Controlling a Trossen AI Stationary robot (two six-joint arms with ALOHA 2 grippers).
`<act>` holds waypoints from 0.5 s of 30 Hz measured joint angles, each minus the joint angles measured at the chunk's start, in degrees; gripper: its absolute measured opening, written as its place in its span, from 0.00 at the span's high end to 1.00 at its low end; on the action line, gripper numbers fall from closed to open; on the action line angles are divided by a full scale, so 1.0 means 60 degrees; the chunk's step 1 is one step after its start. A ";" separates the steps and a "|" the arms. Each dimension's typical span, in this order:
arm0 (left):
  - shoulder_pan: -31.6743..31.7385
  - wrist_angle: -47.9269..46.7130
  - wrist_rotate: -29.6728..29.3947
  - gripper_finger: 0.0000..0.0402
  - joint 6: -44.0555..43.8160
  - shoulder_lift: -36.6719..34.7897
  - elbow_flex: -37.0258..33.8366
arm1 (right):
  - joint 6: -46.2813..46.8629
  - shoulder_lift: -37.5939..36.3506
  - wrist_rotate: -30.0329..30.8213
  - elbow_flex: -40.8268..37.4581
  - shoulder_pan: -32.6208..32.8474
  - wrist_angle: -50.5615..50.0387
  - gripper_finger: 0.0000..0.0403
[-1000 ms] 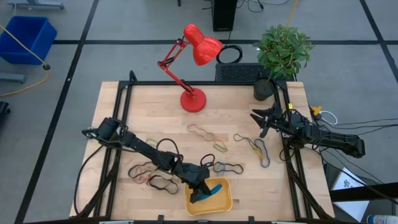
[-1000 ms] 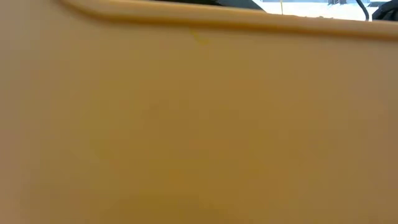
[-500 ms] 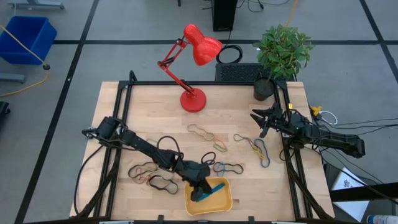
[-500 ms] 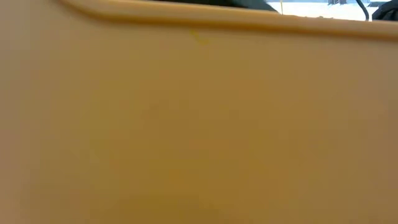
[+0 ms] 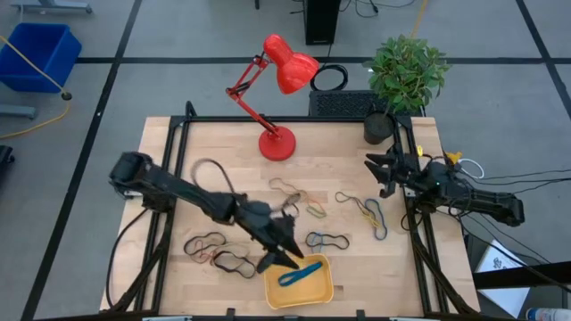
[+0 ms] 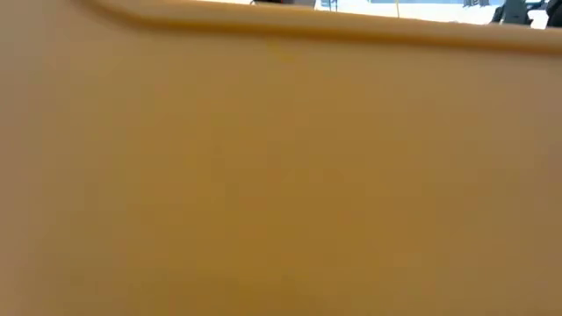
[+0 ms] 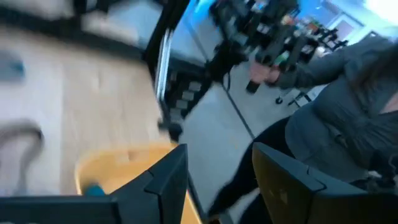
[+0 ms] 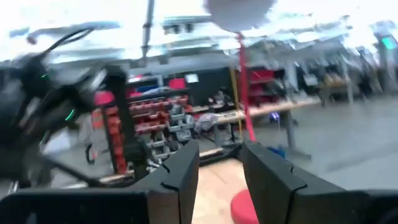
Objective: Pick and place rubber bands into bin
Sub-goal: Put the right black rubber band into the yellow bin
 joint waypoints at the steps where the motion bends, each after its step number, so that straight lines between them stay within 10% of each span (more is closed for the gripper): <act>1: 0.0036 -0.0257 -0.0002 0.54 0.0303 -0.0337 0.0000 | -0.0473 0.0101 -0.0123 0.0114 0.0006 0.0031 0.71; 15: 0.0987 -0.5448 -0.1557 0.54 0.3549 -0.4210 0.0004 | -0.3385 0.5392 -0.0227 0.5579 0.0763 -0.5065 0.71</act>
